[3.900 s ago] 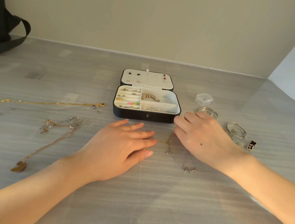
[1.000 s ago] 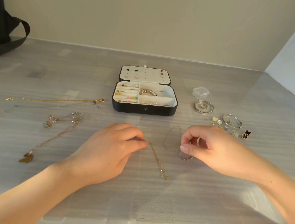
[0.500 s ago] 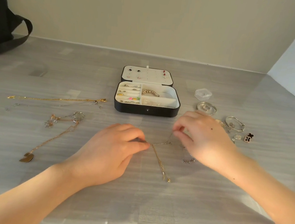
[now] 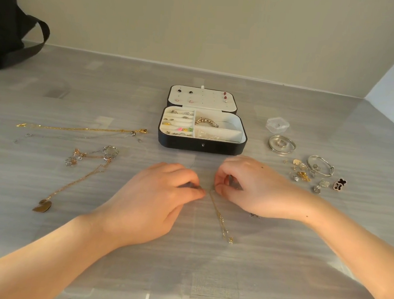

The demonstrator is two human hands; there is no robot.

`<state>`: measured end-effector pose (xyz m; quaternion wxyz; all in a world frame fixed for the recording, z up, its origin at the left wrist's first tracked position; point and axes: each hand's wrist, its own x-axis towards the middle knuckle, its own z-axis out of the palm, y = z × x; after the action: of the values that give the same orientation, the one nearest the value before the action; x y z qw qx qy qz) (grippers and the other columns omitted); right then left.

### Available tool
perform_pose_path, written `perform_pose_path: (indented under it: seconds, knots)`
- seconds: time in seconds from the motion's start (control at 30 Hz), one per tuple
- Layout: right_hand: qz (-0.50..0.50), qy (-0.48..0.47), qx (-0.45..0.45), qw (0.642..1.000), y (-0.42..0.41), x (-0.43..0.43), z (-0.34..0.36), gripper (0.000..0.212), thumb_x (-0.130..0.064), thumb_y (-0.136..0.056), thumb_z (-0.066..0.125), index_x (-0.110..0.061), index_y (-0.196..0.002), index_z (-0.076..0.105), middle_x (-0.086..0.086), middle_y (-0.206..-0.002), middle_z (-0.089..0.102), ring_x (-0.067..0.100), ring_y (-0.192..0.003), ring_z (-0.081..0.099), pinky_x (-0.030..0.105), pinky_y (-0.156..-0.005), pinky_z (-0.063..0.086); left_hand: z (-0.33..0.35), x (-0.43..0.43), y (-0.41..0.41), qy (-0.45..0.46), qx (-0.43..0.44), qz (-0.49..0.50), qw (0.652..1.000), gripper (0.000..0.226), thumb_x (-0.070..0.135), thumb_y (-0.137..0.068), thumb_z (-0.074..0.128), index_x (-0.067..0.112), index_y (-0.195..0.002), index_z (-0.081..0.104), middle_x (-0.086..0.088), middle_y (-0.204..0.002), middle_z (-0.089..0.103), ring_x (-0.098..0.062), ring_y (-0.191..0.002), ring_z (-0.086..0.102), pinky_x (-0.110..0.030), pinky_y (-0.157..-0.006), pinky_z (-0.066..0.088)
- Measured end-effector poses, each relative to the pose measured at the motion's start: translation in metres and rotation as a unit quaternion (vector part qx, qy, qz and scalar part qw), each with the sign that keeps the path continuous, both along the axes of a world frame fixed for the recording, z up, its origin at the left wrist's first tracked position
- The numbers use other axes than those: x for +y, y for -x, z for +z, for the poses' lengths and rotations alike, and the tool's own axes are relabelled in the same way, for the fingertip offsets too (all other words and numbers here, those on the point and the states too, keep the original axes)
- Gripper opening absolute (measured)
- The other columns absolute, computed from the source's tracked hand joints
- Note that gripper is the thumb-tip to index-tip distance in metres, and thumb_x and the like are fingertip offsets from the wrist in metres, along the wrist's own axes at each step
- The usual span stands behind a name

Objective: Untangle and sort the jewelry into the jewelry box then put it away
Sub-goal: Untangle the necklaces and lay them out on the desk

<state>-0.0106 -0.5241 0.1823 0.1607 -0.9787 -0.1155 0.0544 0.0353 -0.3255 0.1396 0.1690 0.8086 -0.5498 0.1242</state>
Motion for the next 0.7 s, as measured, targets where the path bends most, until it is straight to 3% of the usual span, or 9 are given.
perform_pose_path:
  seconds: [0.3, 0.47, 0.7]
  knots:
    - [-0.056, -0.079, 0.036, 0.995, 0.002, 0.002, 0.004, 0.012, -0.017, -0.086, 0.059, -0.028, -0.082, 0.058, -0.013, -0.075, 0.057, -0.003, -0.064, 0.05, 0.014, -0.063, 0.042, 0.001, 0.0, 0.001, 0.002, 0.002, -0.002, 1.0, 0.039, 0.01, -0.081, 0.039, 0.017, -0.104, 0.07, 0.001, -0.096, 0.064, -0.019, -0.085, 0.058, -0.034, -0.069, 0.052]
    - [-0.069, -0.039, 0.042, 0.996, 0.003, 0.002, 0.012, 0.018, -0.014, -0.082, 0.063, -0.026, -0.093, 0.069, -0.016, -0.071, 0.055, -0.004, -0.06, 0.049, 0.007, -0.056, 0.039, 0.0, 0.0, 0.001, 0.003, 0.002, 0.001, 1.0, 0.039, 0.009, -0.08, 0.04, 0.018, -0.104, 0.07, 0.003, -0.097, 0.064, -0.017, -0.085, 0.057, -0.033, -0.07, 0.051]
    - [-0.09, -0.058, 0.028, 0.994, 0.003, 0.005, 0.015, 0.016, -0.011, -0.078, 0.066, -0.027, -0.075, 0.07, -0.016, -0.059, 0.052, -0.015, -0.055, 0.048, 0.004, -0.05, 0.035, 0.0, 0.0, 0.001, 0.009, -0.001, 0.001, 1.0, 0.039, 0.011, -0.08, 0.04, 0.018, -0.105, 0.069, 0.002, -0.096, 0.064, -0.018, -0.085, 0.057, -0.033, -0.069, 0.051]
